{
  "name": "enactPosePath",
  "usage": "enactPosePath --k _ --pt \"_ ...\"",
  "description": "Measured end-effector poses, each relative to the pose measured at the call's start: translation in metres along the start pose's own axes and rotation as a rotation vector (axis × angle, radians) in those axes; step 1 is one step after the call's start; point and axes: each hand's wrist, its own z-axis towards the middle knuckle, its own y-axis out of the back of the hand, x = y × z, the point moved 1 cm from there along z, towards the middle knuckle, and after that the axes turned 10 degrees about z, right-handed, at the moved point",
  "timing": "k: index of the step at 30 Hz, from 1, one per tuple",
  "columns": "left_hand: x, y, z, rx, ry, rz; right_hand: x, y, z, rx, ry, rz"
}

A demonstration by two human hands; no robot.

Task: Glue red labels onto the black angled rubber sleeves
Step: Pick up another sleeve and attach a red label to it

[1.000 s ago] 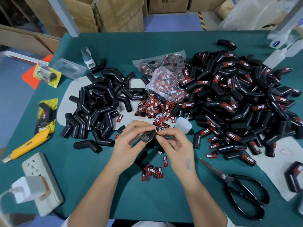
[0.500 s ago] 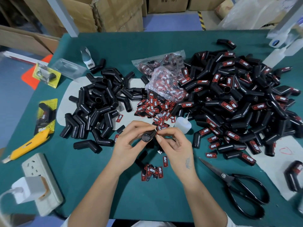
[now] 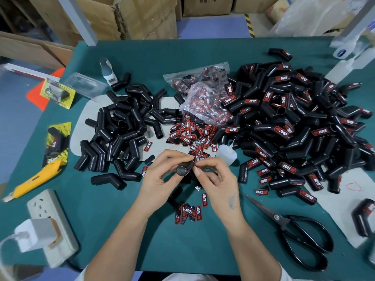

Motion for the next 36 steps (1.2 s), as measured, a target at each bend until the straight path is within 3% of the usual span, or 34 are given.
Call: enactPosePath --k 11,26,33,36 --pt "-0.005 0.0026 0.0026 -0.044 0.101 -0.069 0.0026 -0.0003 -0.0027 -0.024 0.006 0.014" --pt "-0.0044 -0.0018 0.0014 -0.036 0.034 -0.11 0.0001 0.0008 0.0002 0.021 0.075 -0.04" --pt "-0.0072 -0.0024 0.0006 -0.108 0.032 -0.222 0.0015 -0.0005 -0.0053 -0.029 0.307 -0.172" --pt "-0.0073 -0.0022 0.0008 -0.135 0.005 -0.214 0.0008 -0.001 -0.0051 -0.027 0.293 -0.135"
